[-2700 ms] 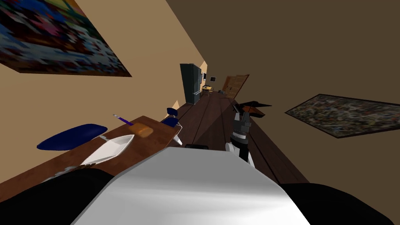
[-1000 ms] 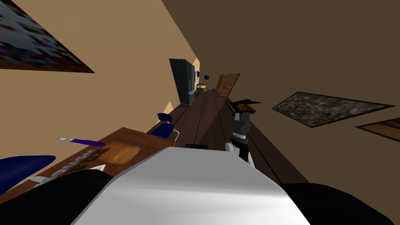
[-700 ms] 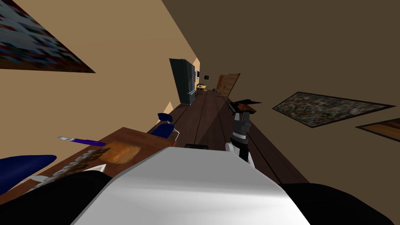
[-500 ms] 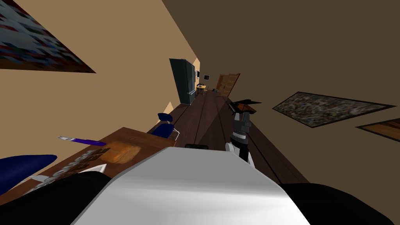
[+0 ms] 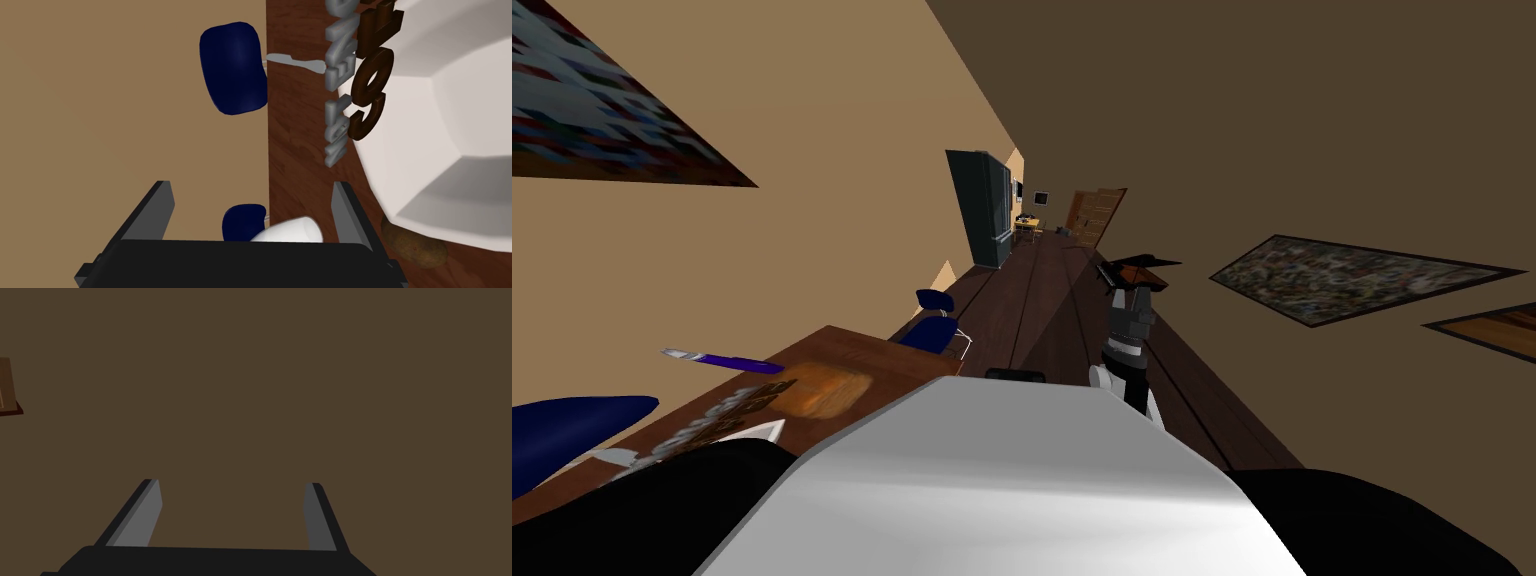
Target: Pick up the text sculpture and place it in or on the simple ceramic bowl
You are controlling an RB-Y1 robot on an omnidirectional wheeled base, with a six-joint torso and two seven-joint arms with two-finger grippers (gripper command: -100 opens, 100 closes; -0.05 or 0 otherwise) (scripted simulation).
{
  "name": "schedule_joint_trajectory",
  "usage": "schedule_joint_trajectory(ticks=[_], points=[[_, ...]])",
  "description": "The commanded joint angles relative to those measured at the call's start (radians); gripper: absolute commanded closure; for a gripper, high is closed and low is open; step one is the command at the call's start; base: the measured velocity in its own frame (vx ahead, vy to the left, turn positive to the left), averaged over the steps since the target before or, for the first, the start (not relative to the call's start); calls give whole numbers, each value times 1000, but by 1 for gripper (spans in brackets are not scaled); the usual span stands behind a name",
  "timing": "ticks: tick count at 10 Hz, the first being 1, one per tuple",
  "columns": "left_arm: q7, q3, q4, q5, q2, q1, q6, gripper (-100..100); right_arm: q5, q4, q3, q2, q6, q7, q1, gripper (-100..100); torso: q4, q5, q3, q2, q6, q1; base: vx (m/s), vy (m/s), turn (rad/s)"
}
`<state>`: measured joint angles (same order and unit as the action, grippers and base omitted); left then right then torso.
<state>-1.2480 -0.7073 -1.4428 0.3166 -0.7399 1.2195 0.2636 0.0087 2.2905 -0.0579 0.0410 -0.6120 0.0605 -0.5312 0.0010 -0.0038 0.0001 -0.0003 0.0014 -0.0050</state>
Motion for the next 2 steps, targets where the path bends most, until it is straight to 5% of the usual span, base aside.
schedule_joint_trajectory(ticks=[1,2], points=[[0,0,0,0,0,0,0,0,0,0,0,0,0,0,0,0,0,0,0,0,0,0,0,0,0],[0,0,0,0,0,0,0,0,0,0,0,0,0,0,0,0,0,0,0,0,0,0,0,0,0]])
